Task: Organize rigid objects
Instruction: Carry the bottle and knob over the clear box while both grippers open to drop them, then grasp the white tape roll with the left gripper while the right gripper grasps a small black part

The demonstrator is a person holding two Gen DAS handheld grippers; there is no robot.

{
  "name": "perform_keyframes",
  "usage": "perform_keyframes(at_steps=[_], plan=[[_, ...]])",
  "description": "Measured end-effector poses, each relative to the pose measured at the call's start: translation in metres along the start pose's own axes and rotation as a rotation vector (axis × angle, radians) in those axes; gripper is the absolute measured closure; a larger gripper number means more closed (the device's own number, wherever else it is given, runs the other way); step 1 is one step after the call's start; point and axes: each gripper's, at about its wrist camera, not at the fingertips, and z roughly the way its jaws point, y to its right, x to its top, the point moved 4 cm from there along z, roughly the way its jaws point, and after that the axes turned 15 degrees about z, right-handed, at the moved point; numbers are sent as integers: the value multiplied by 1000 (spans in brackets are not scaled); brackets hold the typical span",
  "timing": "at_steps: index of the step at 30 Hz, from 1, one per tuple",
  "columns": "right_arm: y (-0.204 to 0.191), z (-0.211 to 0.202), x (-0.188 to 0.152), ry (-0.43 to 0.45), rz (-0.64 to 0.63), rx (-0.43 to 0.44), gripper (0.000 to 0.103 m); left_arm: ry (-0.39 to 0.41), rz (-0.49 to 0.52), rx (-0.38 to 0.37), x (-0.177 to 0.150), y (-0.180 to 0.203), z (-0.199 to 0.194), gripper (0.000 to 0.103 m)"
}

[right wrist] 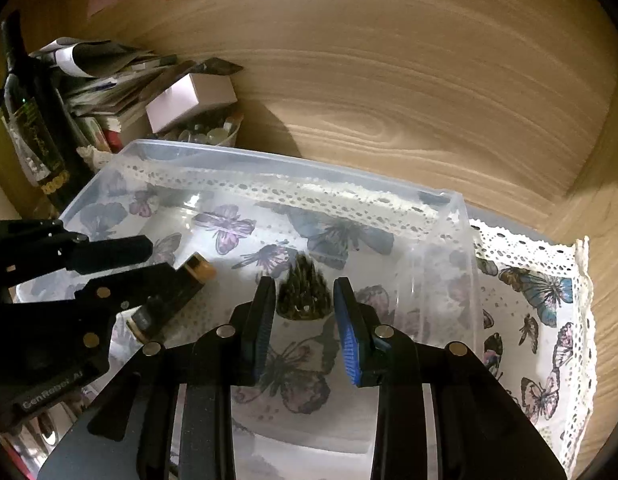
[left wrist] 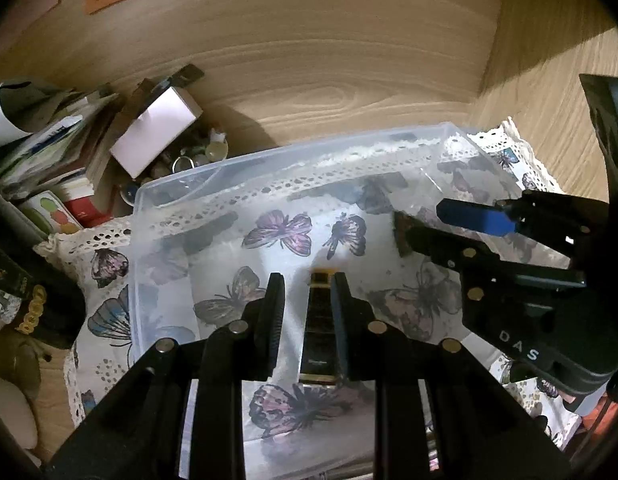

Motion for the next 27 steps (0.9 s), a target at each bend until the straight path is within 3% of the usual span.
perform_keyframes(at_steps=[4, 6, 8, 11, 17, 22, 27], plan=[[-2, -9, 1, 14, 13, 21, 75, 18, -4, 5, 0, 1, -12, 77], [-3, -18, 3, 34, 20, 27, 72, 42, -8, 13, 0, 1, -24, 68], [-4, -31, 4, 65, 23, 32, 64, 81, -13, 23, -1, 0, -40, 50], [-6, -56, 5, 127, 27, 42, 54, 133, -9, 61, -4, -1, -63, 38], [-3, -100, 2, 217, 49, 66, 44, 202, -8, 111, -18, 0, -102, 18], [6, -128, -14, 272, 61, 58, 40, 206, -11, 129, -43, 2, -118, 14], [17, -136, -37, 271, 74, 32, 40, 170, -33, 106, -73, 9, -115, 12]])
